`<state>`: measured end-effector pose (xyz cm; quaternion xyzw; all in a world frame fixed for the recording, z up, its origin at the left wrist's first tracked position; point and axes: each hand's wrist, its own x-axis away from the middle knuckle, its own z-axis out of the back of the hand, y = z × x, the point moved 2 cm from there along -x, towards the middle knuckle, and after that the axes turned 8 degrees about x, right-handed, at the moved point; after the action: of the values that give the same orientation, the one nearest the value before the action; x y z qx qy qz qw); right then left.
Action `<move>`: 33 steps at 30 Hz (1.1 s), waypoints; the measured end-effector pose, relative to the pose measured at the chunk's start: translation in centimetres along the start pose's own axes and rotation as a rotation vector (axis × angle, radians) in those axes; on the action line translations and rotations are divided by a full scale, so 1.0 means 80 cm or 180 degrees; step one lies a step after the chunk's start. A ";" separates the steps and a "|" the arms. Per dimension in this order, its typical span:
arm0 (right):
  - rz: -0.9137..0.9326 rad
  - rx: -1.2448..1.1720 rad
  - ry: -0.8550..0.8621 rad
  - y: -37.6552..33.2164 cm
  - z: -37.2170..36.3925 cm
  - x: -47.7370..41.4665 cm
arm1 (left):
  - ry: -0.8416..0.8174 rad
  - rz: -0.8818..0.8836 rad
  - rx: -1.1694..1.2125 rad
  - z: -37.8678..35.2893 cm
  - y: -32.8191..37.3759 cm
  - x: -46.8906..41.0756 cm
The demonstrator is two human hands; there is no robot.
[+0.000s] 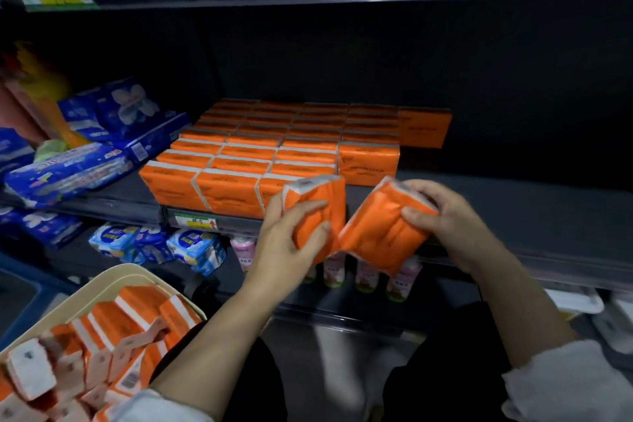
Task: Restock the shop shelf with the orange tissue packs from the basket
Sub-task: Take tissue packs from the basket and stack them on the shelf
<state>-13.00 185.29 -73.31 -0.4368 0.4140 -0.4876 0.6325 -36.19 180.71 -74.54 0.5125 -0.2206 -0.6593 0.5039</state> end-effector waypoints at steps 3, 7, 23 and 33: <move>-0.0430 -0.0618 0.0772 0.026 0.030 -0.006 | 0.0411 -0.0108 0.0076 0.000 0.005 -0.011; -0.0947 -0.0559 0.1438 0.052 0.042 -0.022 | 0.0548 0.0121 0.0077 -0.007 0.005 -0.025; -0.0589 0.0765 0.1603 0.069 -0.018 -0.110 | 0.1005 0.0579 0.0746 0.011 -0.024 -0.042; -0.0874 0.1188 0.1644 0.079 -0.030 -0.117 | 0.0887 0.0762 0.0926 0.017 -0.016 -0.038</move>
<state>-15.36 194.99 -79.08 -0.2274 0.4015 -0.7299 0.5043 -38.06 183.62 -73.66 0.6360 -0.3009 -0.4789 0.5249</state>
